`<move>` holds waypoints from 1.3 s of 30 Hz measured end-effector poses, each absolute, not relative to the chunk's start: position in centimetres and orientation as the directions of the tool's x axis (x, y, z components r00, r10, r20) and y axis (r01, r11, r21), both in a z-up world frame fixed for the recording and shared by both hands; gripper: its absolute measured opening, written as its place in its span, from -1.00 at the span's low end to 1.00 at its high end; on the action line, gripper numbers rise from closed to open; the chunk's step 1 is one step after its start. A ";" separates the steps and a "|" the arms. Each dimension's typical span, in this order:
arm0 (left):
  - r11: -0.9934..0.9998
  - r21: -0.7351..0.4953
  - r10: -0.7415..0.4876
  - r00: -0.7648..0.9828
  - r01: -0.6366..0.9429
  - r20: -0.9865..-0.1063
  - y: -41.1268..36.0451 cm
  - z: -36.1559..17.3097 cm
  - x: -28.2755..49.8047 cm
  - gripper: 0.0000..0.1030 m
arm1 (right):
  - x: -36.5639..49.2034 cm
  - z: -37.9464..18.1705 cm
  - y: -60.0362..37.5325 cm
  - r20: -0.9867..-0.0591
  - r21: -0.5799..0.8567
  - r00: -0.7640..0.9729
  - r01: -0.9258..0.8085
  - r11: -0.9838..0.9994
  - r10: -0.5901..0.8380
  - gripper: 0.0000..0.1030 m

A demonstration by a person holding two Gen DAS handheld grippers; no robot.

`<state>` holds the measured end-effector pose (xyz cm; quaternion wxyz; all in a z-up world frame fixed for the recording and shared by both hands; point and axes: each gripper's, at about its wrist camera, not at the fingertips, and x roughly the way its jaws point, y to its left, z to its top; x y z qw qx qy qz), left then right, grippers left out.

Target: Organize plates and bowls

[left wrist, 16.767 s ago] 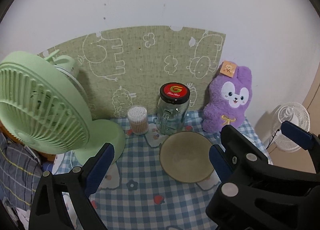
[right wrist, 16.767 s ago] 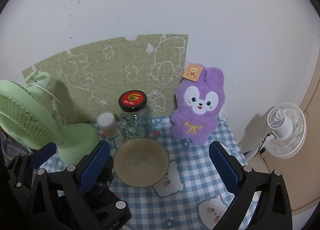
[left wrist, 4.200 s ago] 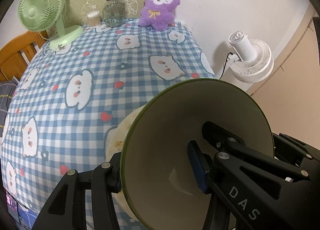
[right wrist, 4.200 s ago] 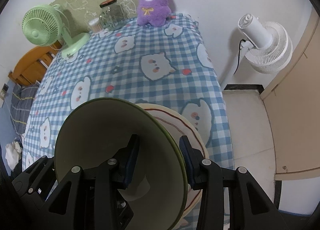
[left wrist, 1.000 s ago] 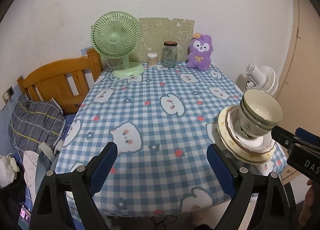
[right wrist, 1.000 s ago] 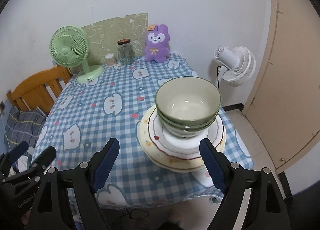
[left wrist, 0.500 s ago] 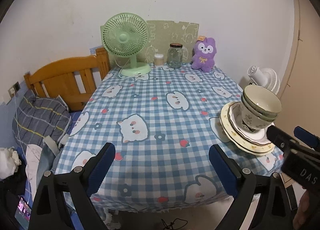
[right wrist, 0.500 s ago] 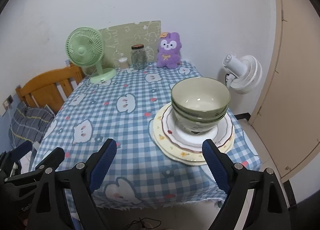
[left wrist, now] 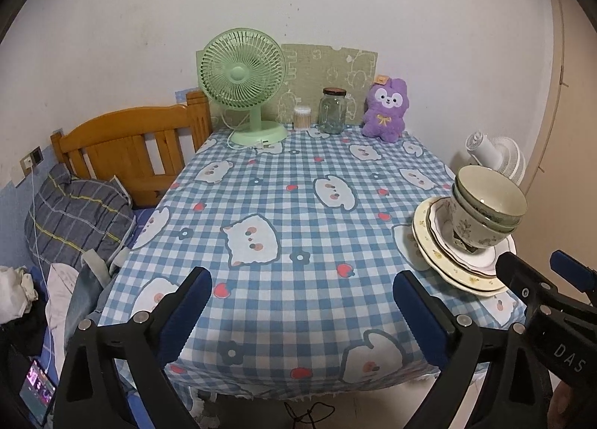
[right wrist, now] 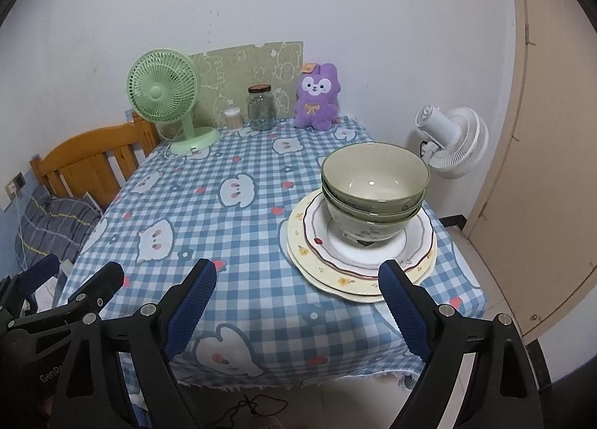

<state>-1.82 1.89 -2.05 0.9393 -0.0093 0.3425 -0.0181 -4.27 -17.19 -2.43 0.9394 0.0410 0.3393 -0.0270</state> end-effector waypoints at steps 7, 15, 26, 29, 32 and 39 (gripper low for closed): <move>0.999 -0.037 -0.035 0.775 0.014 -0.631 2.1 -1.9 -1.6 0.93 | -4.1 -2.3 -16.9 -0.631 0.054 0.775 0.066 0.996 -0.017 0.76; 0.999 -0.038 -0.025 0.782 0.001 -0.623 2.2 -1.6 -1.5 0.93 | -3.9 -2.1 -16.9 -0.628 0.053 0.778 0.057 0.997 -0.011 0.77; 0.999 -0.039 -0.023 0.783 -0.001 -0.621 2.2 -1.5 -1.6 0.93 | -3.9 -2.0 -16.9 -0.629 0.055 0.777 0.059 0.997 -0.011 0.78; 0.999 -0.037 -0.021 0.785 -0.003 -0.620 2.2 -1.4 -1.6 0.93 | -3.9 -2.0 -16.9 -0.628 0.055 0.778 0.059 0.997 -0.011 0.78; 0.999 -0.038 -0.020 0.785 -0.005 -0.619 2.3 -1.4 -1.6 0.93 | -3.9 -2.0 -16.9 -0.627 0.054 0.779 0.056 0.997 -0.010 0.78; 0.999 -0.038 -0.016 0.787 -0.009 -0.616 2.3 -1.1 -1.7 0.93 | -3.8 -2.0 -16.8 -0.627 0.055 0.779 0.054 0.997 -0.008 0.78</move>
